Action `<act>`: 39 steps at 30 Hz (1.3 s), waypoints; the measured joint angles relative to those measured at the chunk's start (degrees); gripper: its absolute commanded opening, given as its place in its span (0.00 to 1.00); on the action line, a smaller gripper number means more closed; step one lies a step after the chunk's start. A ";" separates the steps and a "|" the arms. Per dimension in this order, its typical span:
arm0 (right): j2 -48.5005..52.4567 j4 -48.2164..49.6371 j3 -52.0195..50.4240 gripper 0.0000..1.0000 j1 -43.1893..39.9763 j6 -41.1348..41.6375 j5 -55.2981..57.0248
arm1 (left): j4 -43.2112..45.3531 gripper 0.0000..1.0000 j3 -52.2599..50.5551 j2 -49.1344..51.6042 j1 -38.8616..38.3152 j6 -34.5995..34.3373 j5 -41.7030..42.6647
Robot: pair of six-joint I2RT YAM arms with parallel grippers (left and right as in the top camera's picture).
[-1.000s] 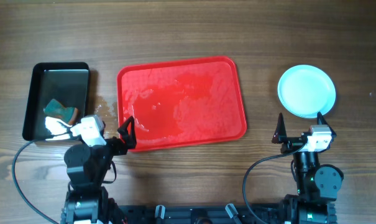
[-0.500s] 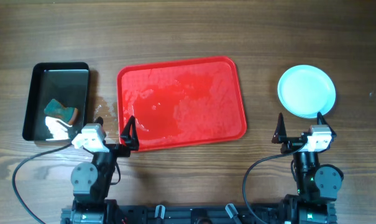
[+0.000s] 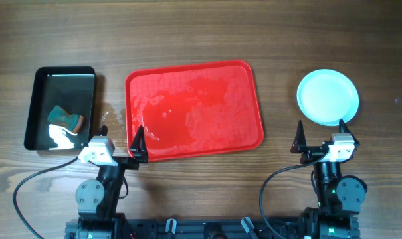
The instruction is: Clean dirty plates on tray and stack at the side
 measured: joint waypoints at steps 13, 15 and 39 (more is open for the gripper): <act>0.00 0.00 0.00 1.00 0.00 0.00 0.00 | 0.00 1.00 0.00 0.00 -0.37 5.81 0.33; 0.00 0.00 0.00 1.00 0.00 0.00 0.00 | 0.02 1.00 0.00 0.00 -0.37 6.75 0.37; 0.00 0.00 0.00 1.00 0.00 0.00 0.00 | 0.00 1.00 0.00 0.00 -0.37 7.91 0.02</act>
